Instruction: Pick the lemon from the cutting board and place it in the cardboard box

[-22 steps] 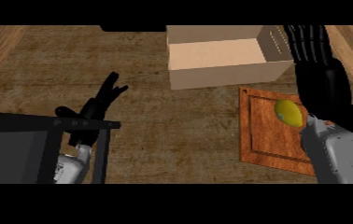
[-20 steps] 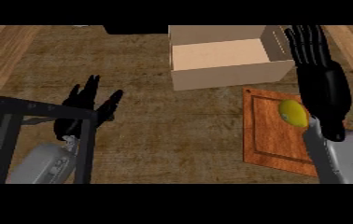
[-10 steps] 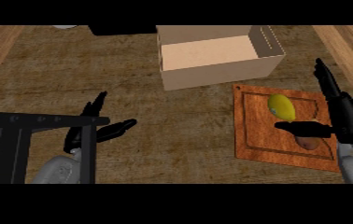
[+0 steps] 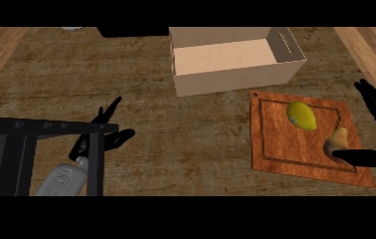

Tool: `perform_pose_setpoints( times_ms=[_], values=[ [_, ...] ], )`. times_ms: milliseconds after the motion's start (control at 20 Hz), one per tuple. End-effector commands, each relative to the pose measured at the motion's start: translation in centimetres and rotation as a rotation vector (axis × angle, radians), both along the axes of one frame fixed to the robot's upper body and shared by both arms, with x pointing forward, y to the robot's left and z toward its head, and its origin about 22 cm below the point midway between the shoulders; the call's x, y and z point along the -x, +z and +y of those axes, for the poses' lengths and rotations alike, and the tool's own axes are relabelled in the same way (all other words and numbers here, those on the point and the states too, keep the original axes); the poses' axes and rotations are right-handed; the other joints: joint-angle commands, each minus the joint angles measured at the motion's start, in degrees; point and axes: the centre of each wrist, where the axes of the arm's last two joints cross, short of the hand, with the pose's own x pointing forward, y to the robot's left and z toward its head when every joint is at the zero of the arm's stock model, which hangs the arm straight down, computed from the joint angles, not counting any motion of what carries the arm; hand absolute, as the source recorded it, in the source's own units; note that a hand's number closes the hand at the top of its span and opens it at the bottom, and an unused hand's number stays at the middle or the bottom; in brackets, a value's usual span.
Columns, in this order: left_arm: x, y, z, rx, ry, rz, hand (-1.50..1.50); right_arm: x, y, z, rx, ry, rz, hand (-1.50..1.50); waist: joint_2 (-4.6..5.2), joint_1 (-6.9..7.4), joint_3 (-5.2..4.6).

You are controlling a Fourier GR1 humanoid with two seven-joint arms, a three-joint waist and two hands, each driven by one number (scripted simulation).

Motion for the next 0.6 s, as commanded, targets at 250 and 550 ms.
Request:
perform_pose_setpoints(
  times_ms=[250, 550],
  values=[
    [-2.6, 4.9, -5.0, 0.325, -0.159, -0.25, 0.0, 2.0, 2.8, 2.9, 0.097, -0.002, 0.277, -1.5, -0.51, 0.84, -0.6],
    [-2.8, 4.8, -5.1, 0.338, -0.205, -0.248, 0.0, 2.5, 5.5, 6.4, 0.048, -0.051, 0.366, -1.5, 0.03, 2.07, -0.37]
  ],
)
